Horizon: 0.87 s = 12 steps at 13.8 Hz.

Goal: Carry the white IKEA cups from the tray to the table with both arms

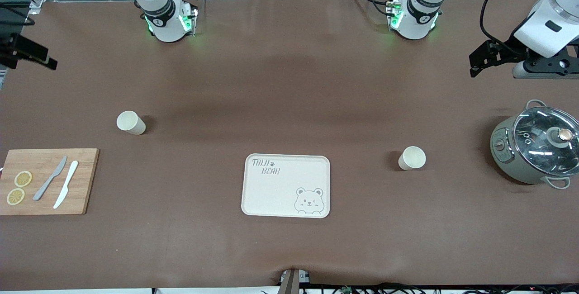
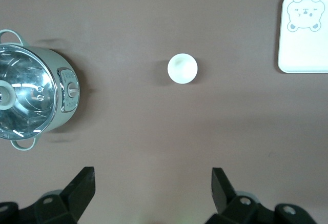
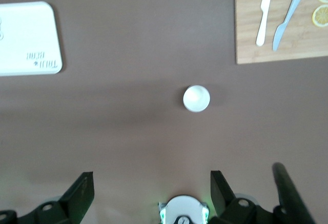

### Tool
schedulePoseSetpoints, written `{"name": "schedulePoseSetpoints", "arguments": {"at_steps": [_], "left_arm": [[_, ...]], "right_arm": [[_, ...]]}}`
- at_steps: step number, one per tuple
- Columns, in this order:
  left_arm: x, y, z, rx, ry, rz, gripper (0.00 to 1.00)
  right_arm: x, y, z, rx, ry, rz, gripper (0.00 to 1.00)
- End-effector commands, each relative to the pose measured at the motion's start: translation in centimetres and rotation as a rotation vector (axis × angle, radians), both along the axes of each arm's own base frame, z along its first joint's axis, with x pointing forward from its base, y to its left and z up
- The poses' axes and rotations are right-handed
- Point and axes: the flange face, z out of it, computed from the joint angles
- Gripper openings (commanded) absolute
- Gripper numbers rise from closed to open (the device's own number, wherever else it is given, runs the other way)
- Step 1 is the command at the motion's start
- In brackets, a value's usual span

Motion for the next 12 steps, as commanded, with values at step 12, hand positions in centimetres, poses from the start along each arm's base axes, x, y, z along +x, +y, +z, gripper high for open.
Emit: {"name": "schedulePoseSetpoints", "arguments": {"at_steps": [12], "left_arm": [[0.1, 1.7, 0.4, -0.020, -0.014, 0.028, 1.00]], "right_arm": [[-3.2, 0.8, 0.1, -0.052, -0.094, 0.233, 1.00]]}}
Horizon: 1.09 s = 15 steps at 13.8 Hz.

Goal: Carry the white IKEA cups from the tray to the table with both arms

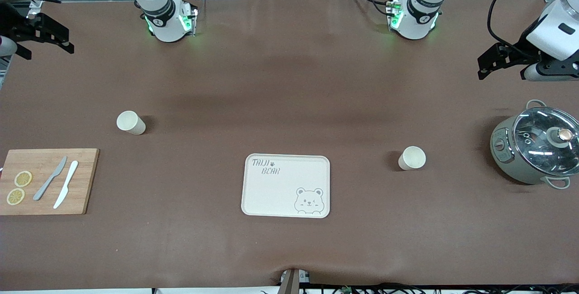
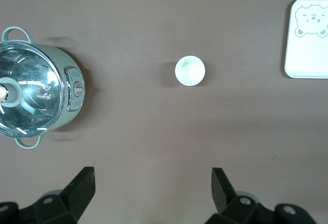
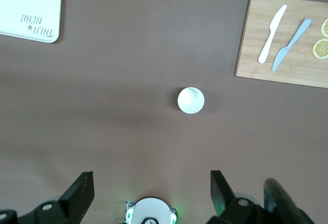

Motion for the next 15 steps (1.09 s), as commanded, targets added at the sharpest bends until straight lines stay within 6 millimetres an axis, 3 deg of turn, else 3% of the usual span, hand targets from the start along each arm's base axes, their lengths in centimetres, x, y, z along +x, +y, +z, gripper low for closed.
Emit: {"name": "schedulePoseSetpoints", "arguments": {"at_steps": [1, 8, 15], "left_arm": [[-0.2, -0.1, 0.6, -0.017, -0.017, -0.003, 1.00], [0.4, 1.7, 1.1, -0.015, -0.029, -0.003, 1.00], [1.6, 1.0, 1.2, -0.013, -0.034, -0.008, 1.00]], "right_arm": [[0.2, -0.1, 1.7, -0.009, -0.038, 0.014, 1.00], [0.3, 1.3, 1.8, -0.069, -0.031, 0.046, 1.00], [0.9, 0.9, 1.4, -0.033, -0.024, 0.036, 1.00]]}}
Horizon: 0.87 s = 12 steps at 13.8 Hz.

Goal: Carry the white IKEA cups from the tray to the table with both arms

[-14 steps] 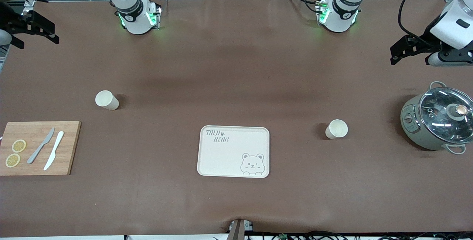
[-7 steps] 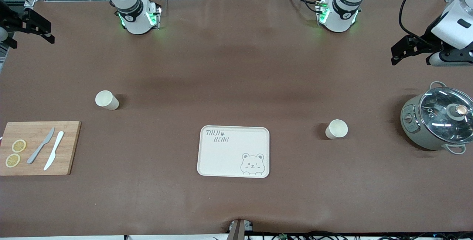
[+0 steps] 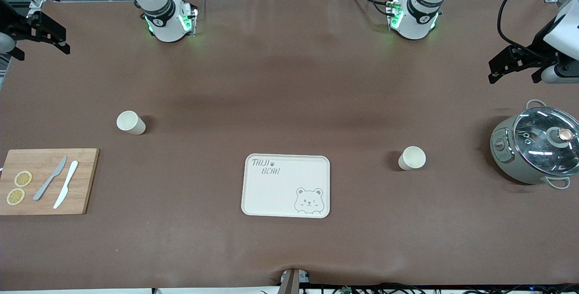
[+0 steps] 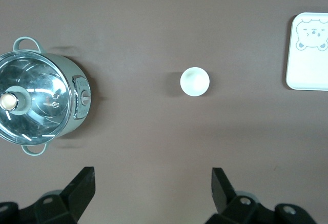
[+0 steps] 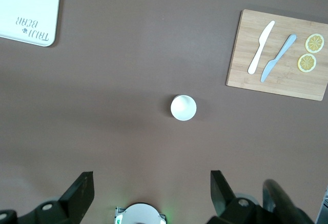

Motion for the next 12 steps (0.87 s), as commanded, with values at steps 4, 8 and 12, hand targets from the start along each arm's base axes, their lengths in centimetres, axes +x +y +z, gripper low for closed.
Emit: {"name": "schedulePoseSetpoints", "arguments": {"at_steps": [4, 8, 12], "left_arm": [[0.4, -0.8, 0.3, -0.009, -0.001, -0.027, 1.00], [0.5, -1.2, -0.2, -0.007, 0.013, -0.036, 1.00], [0.7, -1.5, -0.8, -0.006, 0.024, -0.042, 1.00]], "right_arm": [[0.8, -0.1, 0.6, 0.013, -0.004, 0.003, 1.00], [0.8, 0.2, 0.6, 0.037, -0.002, 0.003, 1.00], [0.8, -0.1, 0.3, 0.035, 0.004, -0.002, 1.00]]}}
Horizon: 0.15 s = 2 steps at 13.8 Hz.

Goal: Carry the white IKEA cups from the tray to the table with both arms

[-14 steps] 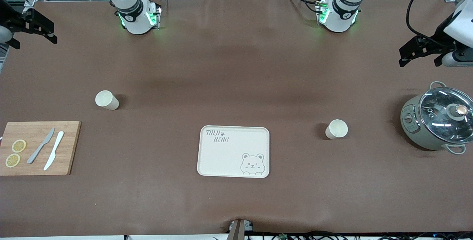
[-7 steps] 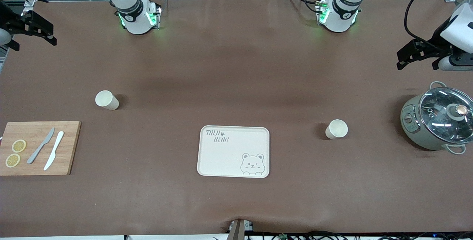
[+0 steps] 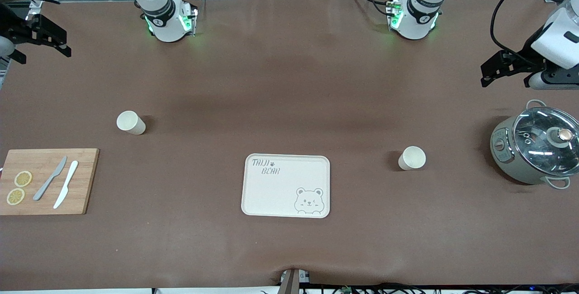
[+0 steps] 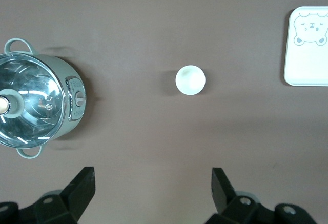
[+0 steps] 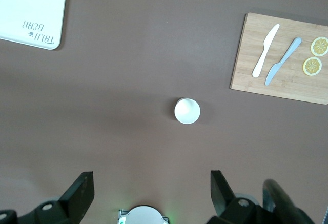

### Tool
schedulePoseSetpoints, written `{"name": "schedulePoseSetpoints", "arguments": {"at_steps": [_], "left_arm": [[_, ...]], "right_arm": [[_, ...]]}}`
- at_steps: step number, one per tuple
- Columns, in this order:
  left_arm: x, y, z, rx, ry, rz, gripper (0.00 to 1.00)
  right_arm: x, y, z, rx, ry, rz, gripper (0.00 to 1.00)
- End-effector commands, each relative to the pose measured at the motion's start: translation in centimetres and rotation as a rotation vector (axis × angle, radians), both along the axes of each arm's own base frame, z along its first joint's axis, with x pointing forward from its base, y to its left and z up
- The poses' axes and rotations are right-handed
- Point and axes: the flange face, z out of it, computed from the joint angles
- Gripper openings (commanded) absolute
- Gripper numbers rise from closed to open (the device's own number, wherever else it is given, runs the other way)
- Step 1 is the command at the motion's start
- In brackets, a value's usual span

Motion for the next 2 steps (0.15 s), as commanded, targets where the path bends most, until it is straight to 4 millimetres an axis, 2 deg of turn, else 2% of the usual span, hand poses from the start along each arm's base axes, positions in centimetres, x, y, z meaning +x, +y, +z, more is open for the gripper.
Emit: {"name": "schedulePoseSetpoints", "arguments": {"at_steps": [1, 2], "left_arm": [[0.15, -0.35, 0.15, -0.008, 0.007, -0.023, 1.00], [0.19, -0.36, 0.14, -0.008, 0.007, -0.023, 1.00]], "right_arm": [[0.16, -0.50, 0.34, 0.017, 0.005, -0.009, 1.00], [0.11, -0.64, 0.35, 0.019, 0.005, -0.012, 1.00]]}}
